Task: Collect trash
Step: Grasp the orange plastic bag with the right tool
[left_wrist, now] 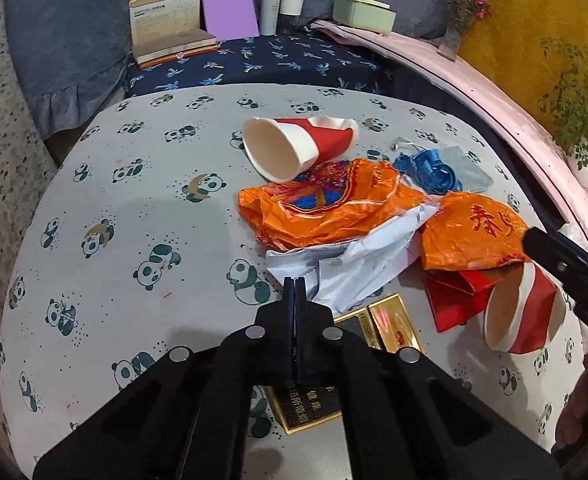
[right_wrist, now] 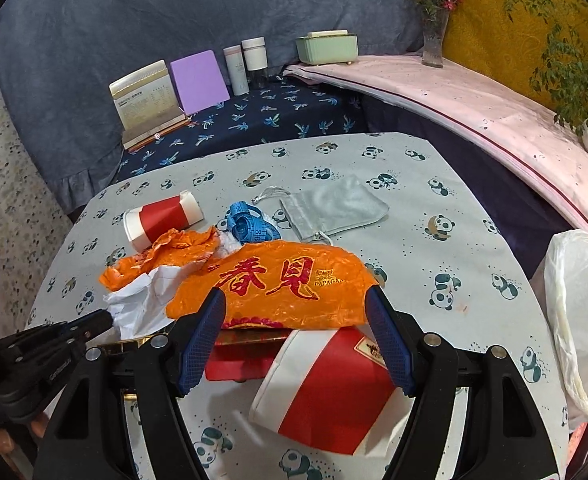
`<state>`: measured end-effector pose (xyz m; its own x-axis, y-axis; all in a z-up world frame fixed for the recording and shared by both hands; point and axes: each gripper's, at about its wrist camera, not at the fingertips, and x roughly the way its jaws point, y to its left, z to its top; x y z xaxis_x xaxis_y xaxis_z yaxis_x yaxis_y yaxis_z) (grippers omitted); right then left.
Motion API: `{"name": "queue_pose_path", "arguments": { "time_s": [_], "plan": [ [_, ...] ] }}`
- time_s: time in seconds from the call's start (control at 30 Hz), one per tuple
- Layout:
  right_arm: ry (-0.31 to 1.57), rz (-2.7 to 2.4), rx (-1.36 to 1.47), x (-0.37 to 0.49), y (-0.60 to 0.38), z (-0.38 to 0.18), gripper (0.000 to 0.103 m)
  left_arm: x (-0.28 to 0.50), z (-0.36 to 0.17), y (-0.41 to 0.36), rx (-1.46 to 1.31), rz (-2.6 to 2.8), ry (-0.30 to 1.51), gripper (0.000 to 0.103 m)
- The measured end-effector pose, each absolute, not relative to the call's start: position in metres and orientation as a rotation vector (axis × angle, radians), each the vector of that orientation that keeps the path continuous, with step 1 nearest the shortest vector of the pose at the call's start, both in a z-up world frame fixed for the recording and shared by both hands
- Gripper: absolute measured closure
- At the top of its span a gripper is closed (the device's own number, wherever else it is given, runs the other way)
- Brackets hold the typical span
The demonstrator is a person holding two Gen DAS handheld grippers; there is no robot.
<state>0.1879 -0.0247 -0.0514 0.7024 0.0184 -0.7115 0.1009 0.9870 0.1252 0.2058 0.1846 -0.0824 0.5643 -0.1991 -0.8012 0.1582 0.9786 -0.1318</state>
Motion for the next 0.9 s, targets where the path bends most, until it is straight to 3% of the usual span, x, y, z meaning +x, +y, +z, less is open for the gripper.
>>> {"name": "queue_pose_path", "arguments": {
  "time_s": [0.27,0.37,0.43,0.47,0.5,0.6,0.73,0.8,0.87,0.9],
  "plan": [
    [0.802,-0.069,0.196,0.193,-0.045,-0.057,0.034,0.198,-0.074,0.174,-0.054,-0.24,0.935,0.103],
    [0.821,-0.06,0.205,0.197,-0.051,-0.061,0.03,0.2,-0.076,0.172,-0.065,-0.235,0.951,0.097],
    [0.829,-0.04,0.202,0.2,-0.051,-0.063,0.029,0.203,-0.077,0.172,-0.054,-0.206,0.939,0.074],
    [0.834,-0.033,0.198,0.202,-0.051,-0.064,0.028,0.203,-0.077,0.173,-0.052,-0.194,0.932,0.053],
    [0.84,-0.025,0.193,0.204,-0.05,-0.066,0.028,0.204,-0.075,0.175,-0.05,-0.17,0.908,0.039],
    [0.857,0.004,0.192,0.211,-0.047,-0.072,0.028,0.21,-0.075,0.174,-0.029,-0.161,0.883,0.025],
    [0.867,0.032,0.198,0.217,-0.045,-0.078,0.03,0.225,-0.084,0.169,0.002,-0.18,0.909,0.024],
    [0.867,0.043,0.191,0.218,-0.043,-0.079,0.041,0.228,-0.086,0.165,0.0,-0.205,0.919,0.043],
    [0.87,0.052,0.182,0.217,-0.041,-0.079,0.058,0.229,-0.087,0.161,0.006,-0.219,0.937,0.055],
    [0.866,0.052,0.179,0.216,-0.041,-0.078,0.062,0.228,-0.087,0.159,0.011,-0.221,0.935,0.071]
  ]
}}
